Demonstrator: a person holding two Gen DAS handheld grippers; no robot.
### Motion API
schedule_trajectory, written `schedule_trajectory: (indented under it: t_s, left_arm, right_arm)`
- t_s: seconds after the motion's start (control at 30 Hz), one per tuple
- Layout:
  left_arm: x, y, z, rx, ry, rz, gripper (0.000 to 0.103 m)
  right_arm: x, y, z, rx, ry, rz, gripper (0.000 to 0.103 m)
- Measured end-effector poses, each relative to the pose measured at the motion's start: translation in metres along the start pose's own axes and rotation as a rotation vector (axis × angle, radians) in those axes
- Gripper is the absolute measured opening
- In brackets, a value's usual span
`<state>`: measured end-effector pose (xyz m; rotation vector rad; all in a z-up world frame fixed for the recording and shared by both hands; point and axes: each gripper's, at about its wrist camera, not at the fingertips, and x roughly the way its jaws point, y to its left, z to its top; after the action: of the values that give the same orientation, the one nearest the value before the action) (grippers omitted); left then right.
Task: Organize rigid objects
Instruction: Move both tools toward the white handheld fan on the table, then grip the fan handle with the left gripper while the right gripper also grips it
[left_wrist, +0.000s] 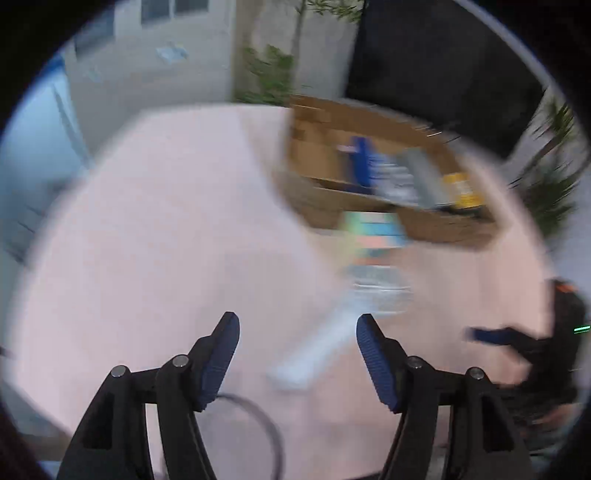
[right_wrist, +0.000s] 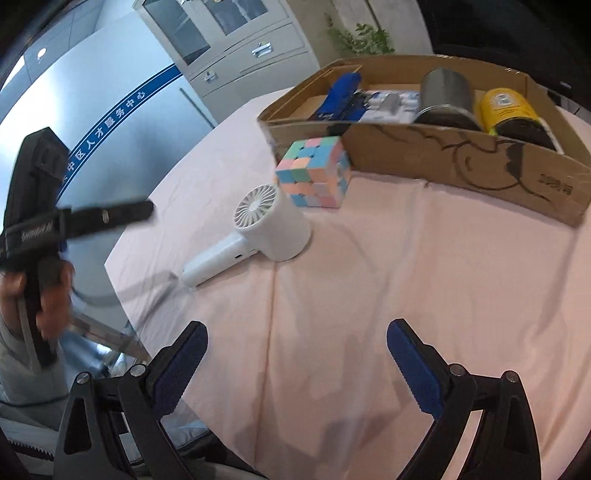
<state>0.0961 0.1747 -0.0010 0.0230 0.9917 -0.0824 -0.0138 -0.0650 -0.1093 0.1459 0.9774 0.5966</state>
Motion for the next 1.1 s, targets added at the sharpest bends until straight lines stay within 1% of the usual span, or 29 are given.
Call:
schedule_trajectory:
  t_s: [0.03, 0.07, 0.1, 0.17, 0.2, 0.23, 0.27, 0.3, 0.33, 0.4, 0.43, 0.5, 0.53, 0.57, 0.6, 0.63, 0.7, 0.77, 0.8, 0.83, 0.87, 0.9, 0.93, 0.97, 1.03, 1.07, 1.1]
  left_arm:
    - [0.002, 0.001, -0.002, 0.029, 0.004, 0.039, 0.066]
    - [0.010, -0.001, -0.003, 0.084, 0.022, 0.049, 0.066]
    - [0.022, -0.004, -0.006, 0.116, 0.045, 0.015, 0.066]
    - [0.055, -0.014, -0.015, 0.128, 0.147, -0.075, 0.066]
    - [0.072, -0.020, -0.021, 0.128, 0.195, -0.138, 0.066]
    - [0.084, -0.026, -0.028, 0.112, 0.232, -0.196, 0.065]
    - [0.093, -0.032, -0.034, 0.086, 0.257, -0.252, 0.062]
    - [0.094, -0.036, -0.037, 0.065, 0.255, -0.288, 0.058]
    - [0.096, -0.042, -0.041, 0.027, 0.267, -0.365, 0.057]
    - [0.095, -0.059, -0.048, 0.001, 0.298, -0.482, 0.049]
    - [0.096, -0.066, -0.049, -0.003, 0.304, -0.514, 0.048]
    - [0.095, -0.088, -0.053, -0.037, 0.312, -0.647, 0.046]
    - [0.093, -0.096, -0.055, -0.065, 0.303, -0.705, 0.046]
    - [0.092, -0.100, -0.054, -0.113, 0.286, -0.736, 0.046]
    - [0.092, -0.099, -0.054, -0.171, 0.265, -0.746, 0.046]
    - [0.093, -0.096, -0.054, -0.216, 0.251, -0.738, 0.047]
    - [0.096, -0.088, -0.055, -0.272, 0.237, -0.712, 0.047]
    - [0.102, -0.077, -0.059, -0.359, 0.254, -0.671, 0.047]
    - [0.107, -0.074, -0.058, -0.389, 0.257, -0.672, 0.047]
    - [0.110, -0.070, -0.060, -0.425, 0.258, -0.690, 0.048]
    - [0.109, -0.067, -0.062, -0.450, 0.256, -0.685, 0.047]
    - [0.109, -0.065, -0.060, -0.458, 0.248, -0.666, 0.047]
    - [0.105, -0.061, -0.060, -0.478, 0.217, -0.633, 0.047]
    - [0.106, -0.056, -0.058, -0.489, 0.201, -0.620, 0.047]
    - [0.105, -0.045, -0.053, -0.532, 0.178, -0.615, 0.047]
    - [0.106, -0.043, -0.053, -0.542, 0.170, -0.615, 0.047]
    - [0.106, -0.035, -0.050, -0.546, 0.162, -0.614, 0.047]
  right_arm:
    - [0.006, 0.004, 0.002, -0.005, 0.003, 0.009, 0.099]
    - [0.012, 0.010, 0.003, -0.012, 0.005, 0.026, 0.099]
    - [0.014, 0.013, 0.003, -0.014, 0.004, 0.034, 0.099]
    - [0.019, 0.019, 0.001, -0.012, 0.003, 0.042, 0.099]
    - [0.021, 0.020, 0.000, -0.010, 0.006, 0.040, 0.099]
    - [0.021, 0.021, -0.001, -0.010, 0.007, 0.038, 0.099]
    - [0.019, 0.022, -0.002, -0.010, 0.003, 0.032, 0.099]
    - [0.017, 0.021, -0.003, -0.009, -0.002, 0.026, 0.099]
    - [0.013, 0.020, -0.004, -0.011, -0.010, 0.019, 0.099]
    - [0.007, 0.016, -0.008, -0.012, -0.016, -0.004, 0.099]
    - [0.003, 0.012, -0.010, -0.011, -0.016, -0.017, 0.099]
    - [-0.005, 0.006, -0.015, -0.018, -0.014, -0.029, 0.099]
    - [-0.009, 0.003, -0.019, -0.031, -0.011, -0.039, 0.099]
    - [-0.013, 0.001, -0.022, -0.051, -0.007, -0.052, 0.099]
    - [-0.015, 0.000, -0.024, -0.070, -0.001, -0.064, 0.099]
    - [-0.016, -0.001, -0.025, -0.097, 0.003, -0.081, 0.099]
    - [-0.013, 0.002, -0.022, -0.164, 0.002, -0.125, 0.098]
    - [-0.005, 0.009, -0.012, -0.272, -0.014, -0.173, 0.095]
    - [0.000, 0.013, -0.005, -0.336, -0.023, -0.202, 0.094]
    - [0.005, 0.018, 0.003, -0.402, -0.032, -0.232, 0.094]
    - [0.010, 0.022, 0.009, -0.471, -0.043, -0.252, 0.093]
    - [0.016, 0.026, 0.018, -0.579, -0.059, -0.270, 0.093]
    - [0.021, 0.029, 0.024, -0.658, -0.062, -0.275, 0.093]
    - [0.029, 0.032, 0.032, -0.746, -0.049, -0.266, 0.094]
    - [0.044, 0.036, 0.043, -0.877, -0.033, -0.266, 0.094]
    - [0.053, 0.036, 0.046, -0.928, -0.015, -0.261, 0.095]
    - [0.063, 0.035, 0.049, -0.953, 0.017, -0.258, 0.094]
